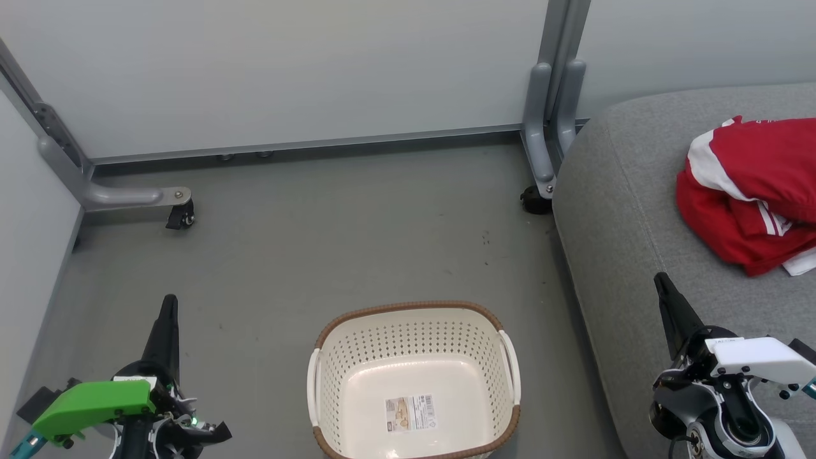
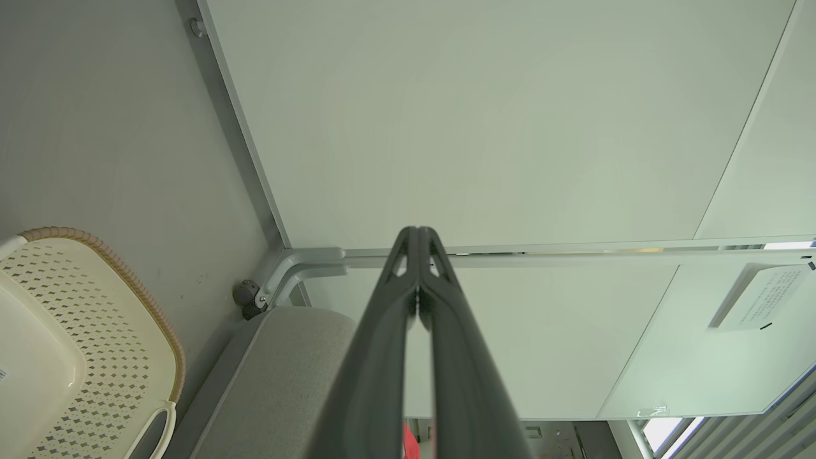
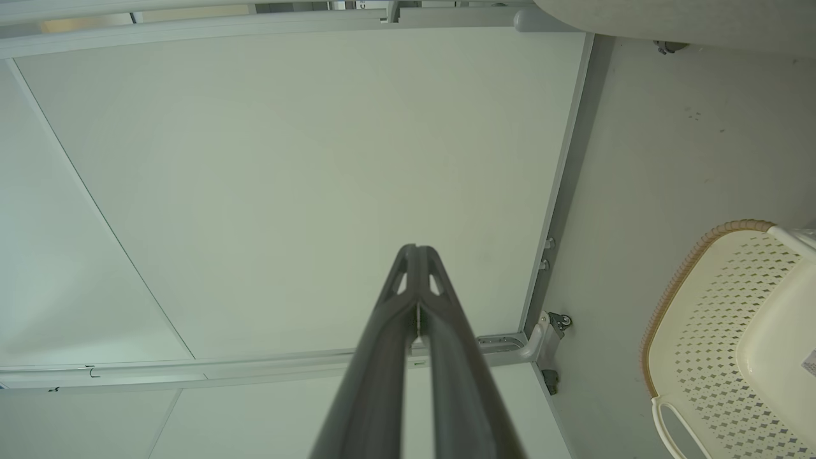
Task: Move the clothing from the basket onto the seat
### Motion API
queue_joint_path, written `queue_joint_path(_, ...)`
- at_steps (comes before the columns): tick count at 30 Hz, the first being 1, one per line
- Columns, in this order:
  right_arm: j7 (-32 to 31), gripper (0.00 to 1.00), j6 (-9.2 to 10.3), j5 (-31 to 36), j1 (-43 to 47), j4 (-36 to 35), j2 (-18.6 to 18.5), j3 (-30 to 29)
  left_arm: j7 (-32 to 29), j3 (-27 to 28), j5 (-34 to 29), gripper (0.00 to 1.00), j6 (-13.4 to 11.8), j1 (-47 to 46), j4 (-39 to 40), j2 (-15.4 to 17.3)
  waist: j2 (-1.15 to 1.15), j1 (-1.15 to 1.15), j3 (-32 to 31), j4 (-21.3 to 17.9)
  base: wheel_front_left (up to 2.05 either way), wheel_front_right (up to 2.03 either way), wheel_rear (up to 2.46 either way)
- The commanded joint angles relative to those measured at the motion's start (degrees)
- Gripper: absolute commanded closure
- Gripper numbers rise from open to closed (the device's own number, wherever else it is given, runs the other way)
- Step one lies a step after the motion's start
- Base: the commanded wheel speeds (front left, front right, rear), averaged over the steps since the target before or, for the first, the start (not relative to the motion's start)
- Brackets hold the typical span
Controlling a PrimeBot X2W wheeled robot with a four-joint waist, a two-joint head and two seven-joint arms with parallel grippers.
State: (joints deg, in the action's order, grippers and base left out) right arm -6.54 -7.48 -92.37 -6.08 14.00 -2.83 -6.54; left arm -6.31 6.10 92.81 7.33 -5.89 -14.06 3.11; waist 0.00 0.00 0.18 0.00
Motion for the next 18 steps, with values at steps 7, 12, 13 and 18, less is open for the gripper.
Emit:
queue_joint_path(7,-0.2,1.00,-0.02,0.0,-0.4,0.1,-0.2,-0.1,-0.1,0.3,-0.2,1.00,0.3,-0.8,-0.1,0.1,0.00,0.00,0.0,0.0,0.00,0.00,0.00)
queue_joint_path(12,-0.2,1.00,-0.02,0.0,-0.4,0.1,-0.2,-0.1,-0.1,0.3,-0.3,1.00,0.3,-0.8,-0.1,0.1,0.00,0.00,0.0,0.0,0.00,0.00,0.00)
queue_joint_path(13,-0.2,1.00,-0.02,0.0,-0.4,0.1,-0.2,-0.1,-0.1,0.3,-0.3,1.00,0.3,-0.8,-0.1,0.1,0.00,0.00,0.0,0.0,0.00,0.00,0.00)
queue_joint_path(18,-0.2,1.00,-0.02,0.0,-0.4,0.1,-0.2,-0.1,-0.1,0.4,-0.3,1.00,0.3,-0.8,-0.1,0.0,0.00,0.00,0.0,0.0,0.00,0.00,0.00)
